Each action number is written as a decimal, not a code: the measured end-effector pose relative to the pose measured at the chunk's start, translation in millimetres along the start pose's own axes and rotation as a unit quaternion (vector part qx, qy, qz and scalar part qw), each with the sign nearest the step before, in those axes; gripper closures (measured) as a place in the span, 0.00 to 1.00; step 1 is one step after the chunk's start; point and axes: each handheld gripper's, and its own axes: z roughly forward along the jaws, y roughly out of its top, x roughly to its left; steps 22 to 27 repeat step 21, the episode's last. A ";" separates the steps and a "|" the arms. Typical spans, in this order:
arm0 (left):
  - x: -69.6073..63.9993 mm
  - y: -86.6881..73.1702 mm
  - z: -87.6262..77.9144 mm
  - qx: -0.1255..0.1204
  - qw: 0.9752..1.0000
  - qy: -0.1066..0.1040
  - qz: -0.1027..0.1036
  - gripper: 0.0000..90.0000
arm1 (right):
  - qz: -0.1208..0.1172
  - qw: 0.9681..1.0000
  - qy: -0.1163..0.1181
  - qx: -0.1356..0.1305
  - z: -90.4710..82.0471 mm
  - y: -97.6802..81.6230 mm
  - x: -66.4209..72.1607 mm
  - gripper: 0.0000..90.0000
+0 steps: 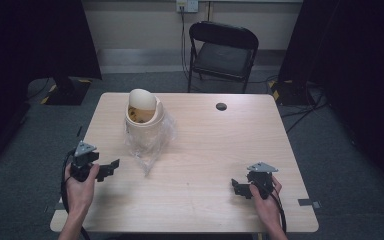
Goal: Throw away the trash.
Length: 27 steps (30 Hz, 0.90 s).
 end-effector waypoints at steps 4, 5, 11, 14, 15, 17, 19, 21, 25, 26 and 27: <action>2.7 -22.1 7.1 0.019 1.000 0.002 -0.002 0.18 | 0.000 1.000 0.000 0.000 0.0 0.0 0.0 0.09; 3.5 -27.2 9.2 0.025 1.000 0.002 0.000 0.18 | 0.000 1.000 0.000 0.000 0.0 0.0 0.0 0.09; 1.9 -47.0 18.6 0.056 0.998 0.003 0.003 0.18 | 0.000 1.000 0.000 0.000 0.0 0.0 0.0 0.09; -2.3 -53.3 25.1 0.052 0.998 0.016 0.013 0.17 | 0.000 1.000 0.000 0.000 0.0 0.0 0.0 0.09; -4.8 -54.0 26.6 0.050 0.998 0.023 0.027 0.16 | 0.000 1.000 0.000 0.000 0.0 0.0 0.0 0.09; -3.9 -54.4 27.6 0.044 0.999 0.018 0.024 0.16 | 0.000 1.000 0.000 0.000 0.0 0.0 0.0 0.09; -2.1 -55.4 28.9 0.039 0.999 0.017 0.032 0.13 | 0.000 1.000 0.000 0.000 0.0 0.0 0.0 0.09; -2.1 -55.3 29.1 0.040 0.999 0.018 0.031 0.13 | 0.000 1.000 0.000 0.000 0.0 0.0 0.0 0.09; -2.1 -55.3 29.1 0.040 0.999 0.018 0.031 0.13 | 0.000 1.000 0.000 0.000 0.0 0.0 0.0 0.09; -2.1 -55.3 29.1 0.040 0.999 0.018 0.031 0.13 | 0.000 1.000 0.000 0.000 0.0 0.0 0.0 0.09; -2.1 -55.3 29.1 0.040 0.999 0.018 0.031 0.13 | 0.000 1.000 0.000 0.000 0.0 0.0 0.0 0.09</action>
